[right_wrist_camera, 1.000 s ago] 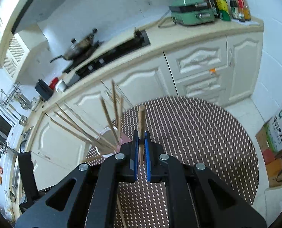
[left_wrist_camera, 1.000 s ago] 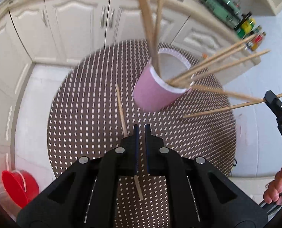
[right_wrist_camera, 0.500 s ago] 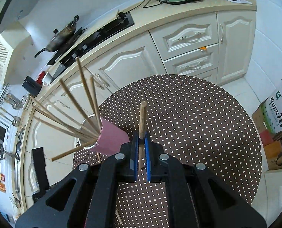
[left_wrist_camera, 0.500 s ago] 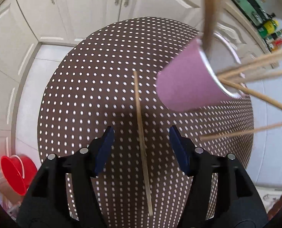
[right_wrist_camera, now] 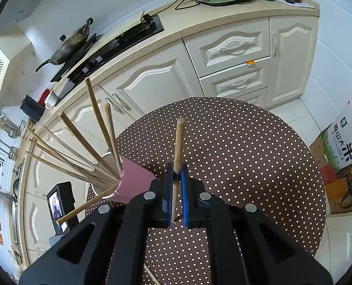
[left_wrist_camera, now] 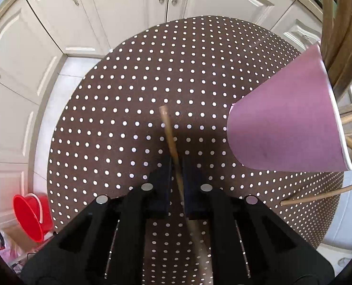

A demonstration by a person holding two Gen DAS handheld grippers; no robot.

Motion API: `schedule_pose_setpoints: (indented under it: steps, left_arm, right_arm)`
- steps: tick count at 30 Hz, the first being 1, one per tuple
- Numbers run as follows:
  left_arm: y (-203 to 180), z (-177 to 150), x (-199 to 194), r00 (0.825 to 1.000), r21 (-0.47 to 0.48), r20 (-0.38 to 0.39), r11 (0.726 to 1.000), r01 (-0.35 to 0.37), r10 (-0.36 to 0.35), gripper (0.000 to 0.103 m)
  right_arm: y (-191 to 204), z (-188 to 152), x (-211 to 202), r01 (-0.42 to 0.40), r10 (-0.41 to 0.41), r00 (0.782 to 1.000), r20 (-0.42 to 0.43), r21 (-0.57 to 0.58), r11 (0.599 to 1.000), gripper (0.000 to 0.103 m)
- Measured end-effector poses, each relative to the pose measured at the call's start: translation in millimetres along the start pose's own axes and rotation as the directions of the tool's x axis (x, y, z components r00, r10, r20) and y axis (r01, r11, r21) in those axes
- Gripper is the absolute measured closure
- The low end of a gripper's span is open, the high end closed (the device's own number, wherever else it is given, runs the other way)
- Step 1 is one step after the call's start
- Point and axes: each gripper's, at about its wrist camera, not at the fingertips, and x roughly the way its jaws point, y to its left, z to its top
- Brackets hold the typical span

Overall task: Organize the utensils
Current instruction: 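Lift both held chopsticks up and carry them over the pink cup, then lower both held chopsticks into the pink cup and open both grippers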

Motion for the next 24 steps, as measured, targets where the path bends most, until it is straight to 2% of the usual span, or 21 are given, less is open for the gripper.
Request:
schedule_pose_setpoints:
  steps: [5,13,19,22,24]
  left_arm:
    - [3.9,0.3,-13.5,1.0,0.007,0.008,1.0,-0.008,0.008,0.098]
    - [13.1,-8.5,-62.5,0.992,-0.004,0.129,1.0,-0.004,0.005,0.098]
    - [13.1,-19.0,-113.1,0.97,-0.008,0.242,1.0,-0.002,0.004,0.097]
    - [11.8,-21.5,-138.8,0.958,-0.02,0.287,0.999,0.025,-0.018,0.097]
    - [8.5,-25.8,-161.3,0.942,-0.01,0.334,0.999,0.038,-0.033,0.097]
  right_arm:
    - [-1.8,-1.9,-3.1,-0.01,0.01,1.0,-0.002,0.012,1.0,0.098]
    - [2.7,-4.4,-23.3,-0.053,0.053,0.998,0.037,0.007,0.999,0.098]
    - [2.9,-1.9,-48.4,-0.077,0.076,0.991,0.11,0.007,0.997,0.098]
    - [5.0,-0.1,-64.1,-0.084,0.085,0.984,0.159,-0.009,0.996,0.098]
    - [6.0,1.3,-75.3,-0.109,0.11,0.976,0.187,-0.018,0.994,0.098]
